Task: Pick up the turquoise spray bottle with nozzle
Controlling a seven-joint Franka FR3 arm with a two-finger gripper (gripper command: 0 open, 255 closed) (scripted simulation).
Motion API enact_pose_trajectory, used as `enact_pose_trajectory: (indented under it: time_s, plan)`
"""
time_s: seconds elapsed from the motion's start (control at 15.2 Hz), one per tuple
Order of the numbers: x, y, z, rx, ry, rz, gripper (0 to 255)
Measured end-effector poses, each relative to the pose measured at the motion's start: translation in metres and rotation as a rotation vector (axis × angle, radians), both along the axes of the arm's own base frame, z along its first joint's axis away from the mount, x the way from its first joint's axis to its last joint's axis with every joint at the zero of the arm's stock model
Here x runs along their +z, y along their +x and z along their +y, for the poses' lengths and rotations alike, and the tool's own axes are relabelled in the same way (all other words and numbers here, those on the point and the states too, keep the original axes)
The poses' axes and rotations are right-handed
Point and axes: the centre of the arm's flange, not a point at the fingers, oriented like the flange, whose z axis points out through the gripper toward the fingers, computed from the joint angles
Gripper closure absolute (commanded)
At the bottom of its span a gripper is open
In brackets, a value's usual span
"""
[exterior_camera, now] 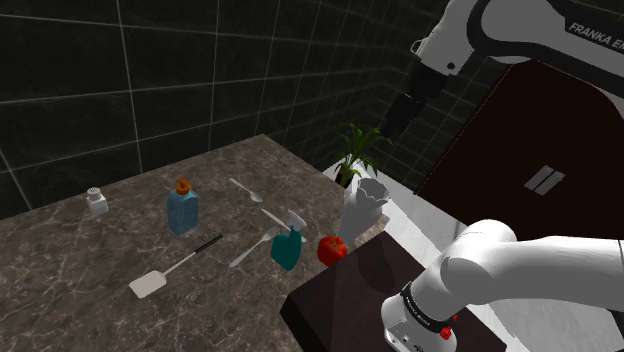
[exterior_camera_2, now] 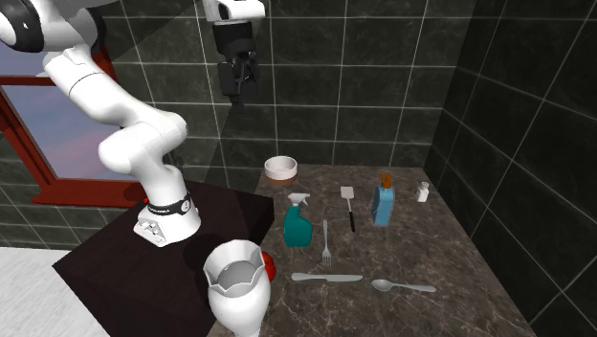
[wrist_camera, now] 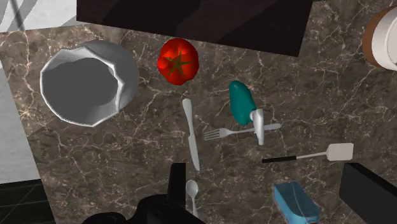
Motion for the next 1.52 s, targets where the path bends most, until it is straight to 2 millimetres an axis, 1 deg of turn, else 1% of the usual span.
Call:
enact_pose_trajectory:
  time_s: [0.07, 0.13, 0.26, 0.46, 0.59, 0.66, 0.86, 1.06, 1.39, 1.52]
  plan:
    - [0.000, 0.000, 0.000, 0.000, 0.000, 0.000, 0]
    - [-0.005, 0.002, 0.002, 0.000, -0.001, 0.001, 0]
    - [-0.023, 0.005, 0.012, 0.000, -0.003, 0.006, 0]
    - [-0.056, 0.016, 0.028, 0.000, -0.007, 0.015, 0]
    - [-0.081, 0.021, 0.036, -0.001, -0.011, 0.021, 0]
    - [-0.090, 0.025, 0.041, -0.001, -0.012, 0.023, 0]
    - [-0.131, 0.036, 0.055, -0.002, -0.017, 0.032, 0]
    - [-0.166, 0.041, 0.074, -0.003, -0.022, 0.040, 0]
    - [-0.225, 0.056, 0.096, -0.004, -0.030, 0.053, 0]
    - [-0.253, 0.059, 0.104, -0.005, -0.033, 0.059, 0]
